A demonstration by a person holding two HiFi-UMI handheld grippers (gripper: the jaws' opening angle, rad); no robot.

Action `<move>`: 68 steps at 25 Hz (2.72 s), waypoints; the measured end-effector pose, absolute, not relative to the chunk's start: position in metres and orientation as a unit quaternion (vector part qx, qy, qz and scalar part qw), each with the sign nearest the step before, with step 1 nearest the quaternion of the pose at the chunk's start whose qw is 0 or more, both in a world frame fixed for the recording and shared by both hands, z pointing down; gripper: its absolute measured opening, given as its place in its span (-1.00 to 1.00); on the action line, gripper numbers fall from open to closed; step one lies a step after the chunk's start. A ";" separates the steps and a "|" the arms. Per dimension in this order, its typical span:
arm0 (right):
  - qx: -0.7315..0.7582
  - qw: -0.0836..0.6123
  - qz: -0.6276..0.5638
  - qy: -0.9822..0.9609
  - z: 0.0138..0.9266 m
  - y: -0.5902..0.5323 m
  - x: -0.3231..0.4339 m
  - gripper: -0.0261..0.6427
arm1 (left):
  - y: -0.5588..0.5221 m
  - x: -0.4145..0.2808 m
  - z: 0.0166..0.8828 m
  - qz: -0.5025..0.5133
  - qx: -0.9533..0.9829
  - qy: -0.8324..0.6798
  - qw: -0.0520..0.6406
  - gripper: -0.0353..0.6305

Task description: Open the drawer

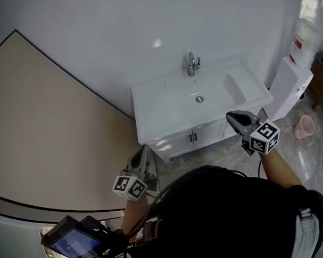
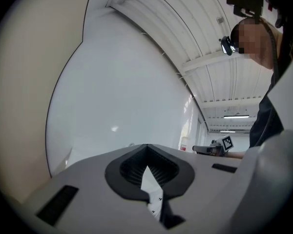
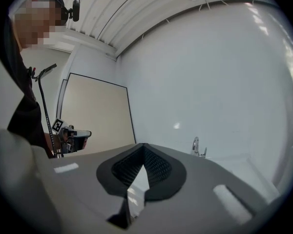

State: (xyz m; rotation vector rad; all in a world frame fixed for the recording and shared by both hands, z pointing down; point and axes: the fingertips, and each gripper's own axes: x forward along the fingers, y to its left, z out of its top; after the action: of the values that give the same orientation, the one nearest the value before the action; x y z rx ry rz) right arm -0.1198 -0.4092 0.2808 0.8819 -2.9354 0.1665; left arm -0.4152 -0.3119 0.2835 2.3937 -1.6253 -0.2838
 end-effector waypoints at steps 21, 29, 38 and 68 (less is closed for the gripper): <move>0.309 0.037 0.073 -0.948 0.301 -0.483 -0.133 -0.94 | -0.406 -0.432 0.307 -0.083 0.829 -0.534 0.142 -0.92; 0.235 0.048 0.055 -0.969 0.301 -0.544 -0.091 -0.94 | -0.438 -0.366 0.308 -0.106 0.799 -0.577 0.131 -0.92; 0.184 0.045 0.052 -0.981 0.304 -0.590 -0.090 -0.94 | -0.452 -0.340 0.314 -0.095 0.770 -0.616 0.136 -0.92; 0.506 0.048 0.095 -0.856 0.316 -0.639 -0.074 -0.94 | -0.675 -0.372 0.329 -0.034 0.925 -0.341 0.162 -0.92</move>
State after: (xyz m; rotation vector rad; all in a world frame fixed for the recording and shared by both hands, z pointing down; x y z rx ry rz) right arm -0.0735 -0.6390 0.3158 1.5434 -2.6096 0.2887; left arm -0.3720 -0.6748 0.3291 2.6400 -0.9731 -0.0962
